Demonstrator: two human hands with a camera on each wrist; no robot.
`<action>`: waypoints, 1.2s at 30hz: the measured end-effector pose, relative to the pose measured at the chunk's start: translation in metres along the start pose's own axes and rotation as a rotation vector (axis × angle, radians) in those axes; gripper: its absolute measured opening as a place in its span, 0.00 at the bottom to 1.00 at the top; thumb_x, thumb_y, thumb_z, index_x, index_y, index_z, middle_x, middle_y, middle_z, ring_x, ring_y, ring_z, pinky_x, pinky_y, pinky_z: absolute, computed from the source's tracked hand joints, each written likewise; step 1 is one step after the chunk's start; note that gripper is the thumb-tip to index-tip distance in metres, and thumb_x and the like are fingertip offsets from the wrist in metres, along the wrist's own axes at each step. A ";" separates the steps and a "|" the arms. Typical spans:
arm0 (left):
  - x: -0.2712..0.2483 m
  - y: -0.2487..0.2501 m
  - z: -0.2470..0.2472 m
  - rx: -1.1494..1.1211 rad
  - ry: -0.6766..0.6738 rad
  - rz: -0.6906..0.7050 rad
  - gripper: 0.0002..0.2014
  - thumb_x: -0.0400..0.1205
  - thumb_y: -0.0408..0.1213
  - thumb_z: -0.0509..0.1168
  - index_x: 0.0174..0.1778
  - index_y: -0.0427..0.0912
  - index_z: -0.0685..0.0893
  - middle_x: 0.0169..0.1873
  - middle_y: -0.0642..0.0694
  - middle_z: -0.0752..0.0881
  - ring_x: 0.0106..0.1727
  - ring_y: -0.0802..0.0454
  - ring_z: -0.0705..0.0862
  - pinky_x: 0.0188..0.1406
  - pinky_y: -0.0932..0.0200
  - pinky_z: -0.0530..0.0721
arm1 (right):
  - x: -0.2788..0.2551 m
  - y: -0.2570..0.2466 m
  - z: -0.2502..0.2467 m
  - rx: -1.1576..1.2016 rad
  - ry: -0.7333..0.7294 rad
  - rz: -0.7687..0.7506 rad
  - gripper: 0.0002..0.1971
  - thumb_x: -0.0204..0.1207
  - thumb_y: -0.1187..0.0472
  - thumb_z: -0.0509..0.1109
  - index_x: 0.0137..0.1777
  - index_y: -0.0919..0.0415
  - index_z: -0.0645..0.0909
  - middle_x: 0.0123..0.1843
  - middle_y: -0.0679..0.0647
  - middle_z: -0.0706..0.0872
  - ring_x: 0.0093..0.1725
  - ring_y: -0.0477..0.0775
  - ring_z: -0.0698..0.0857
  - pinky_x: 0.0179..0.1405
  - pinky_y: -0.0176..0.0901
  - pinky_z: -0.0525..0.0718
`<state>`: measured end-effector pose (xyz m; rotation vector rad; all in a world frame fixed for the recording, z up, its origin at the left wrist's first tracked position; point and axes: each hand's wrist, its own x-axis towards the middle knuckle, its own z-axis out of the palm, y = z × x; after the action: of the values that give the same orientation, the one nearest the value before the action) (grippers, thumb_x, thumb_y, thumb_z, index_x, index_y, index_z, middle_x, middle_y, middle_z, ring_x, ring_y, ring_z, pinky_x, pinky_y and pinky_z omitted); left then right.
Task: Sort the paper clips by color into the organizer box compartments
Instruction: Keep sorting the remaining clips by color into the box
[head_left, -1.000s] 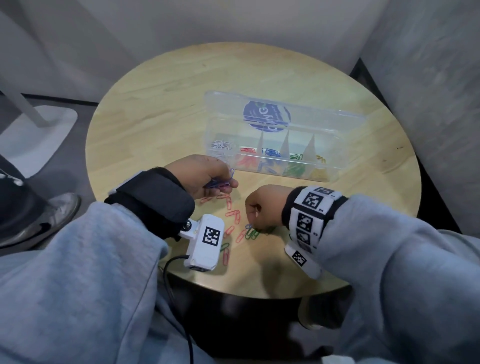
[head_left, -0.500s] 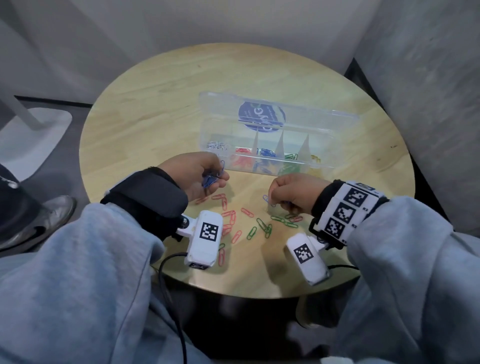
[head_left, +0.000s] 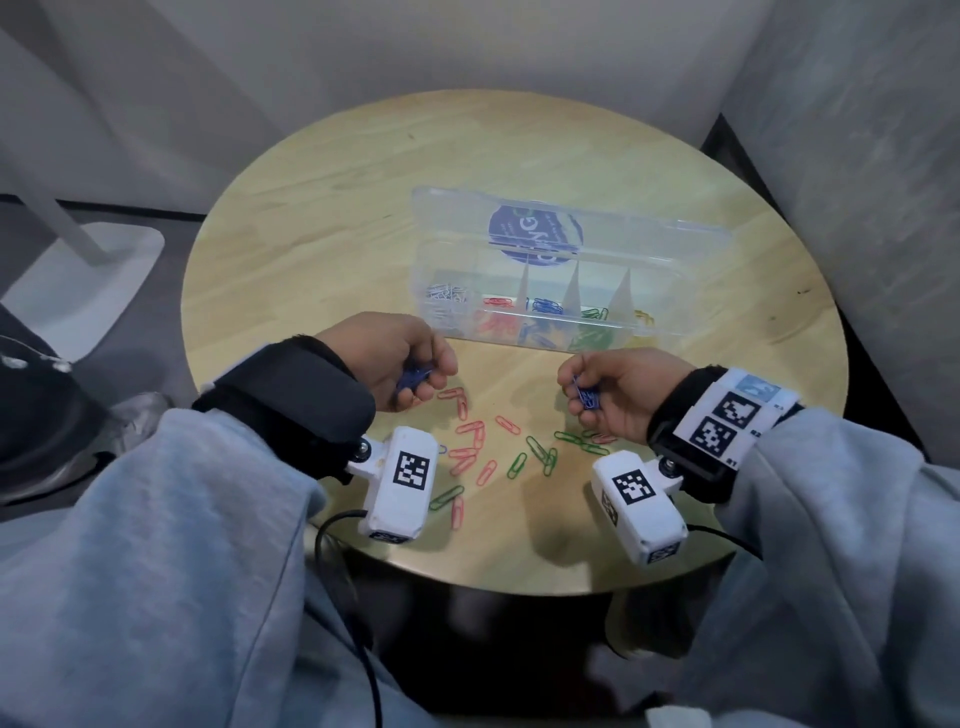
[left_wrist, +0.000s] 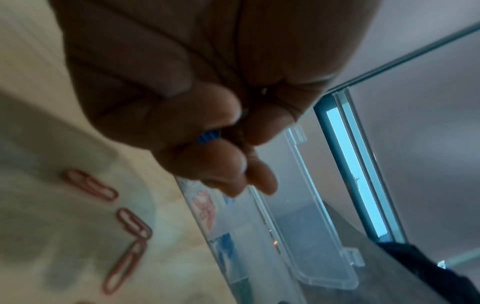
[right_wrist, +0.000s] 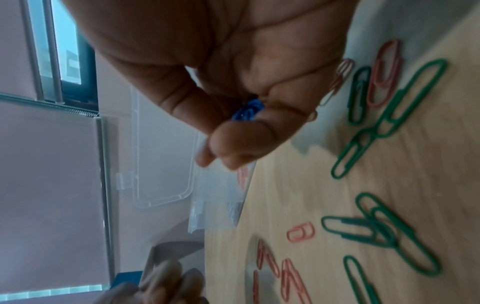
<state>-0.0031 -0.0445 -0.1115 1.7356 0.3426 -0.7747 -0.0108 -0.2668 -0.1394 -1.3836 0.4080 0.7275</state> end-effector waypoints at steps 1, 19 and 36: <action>0.001 0.001 0.003 0.073 0.020 -0.017 0.15 0.79 0.30 0.51 0.28 0.38 0.76 0.25 0.44 0.73 0.19 0.55 0.70 0.13 0.70 0.64 | 0.000 0.000 0.000 0.030 0.000 0.001 0.16 0.77 0.74 0.47 0.34 0.66 0.74 0.31 0.58 0.72 0.19 0.47 0.78 0.15 0.30 0.75; 0.012 -0.028 0.021 1.168 0.060 -0.026 0.05 0.72 0.38 0.67 0.39 0.43 0.86 0.36 0.47 0.86 0.38 0.47 0.81 0.36 0.61 0.76 | -0.004 -0.056 0.006 -0.023 0.245 -0.197 0.21 0.74 0.82 0.44 0.51 0.68 0.77 0.43 0.60 0.79 0.46 0.55 0.82 0.37 0.33 0.86; 0.022 0.040 0.027 0.423 0.256 0.364 0.13 0.75 0.37 0.71 0.28 0.47 0.75 0.25 0.50 0.77 0.28 0.53 0.74 0.31 0.62 0.72 | -0.035 -0.036 -0.040 -0.604 0.233 -0.220 0.13 0.79 0.76 0.57 0.46 0.60 0.79 0.42 0.55 0.82 0.37 0.49 0.82 0.38 0.39 0.82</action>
<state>0.0283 -0.0857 -0.0994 2.2231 0.0243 -0.3745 -0.0051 -0.3142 -0.0966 -2.0593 0.2139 0.5257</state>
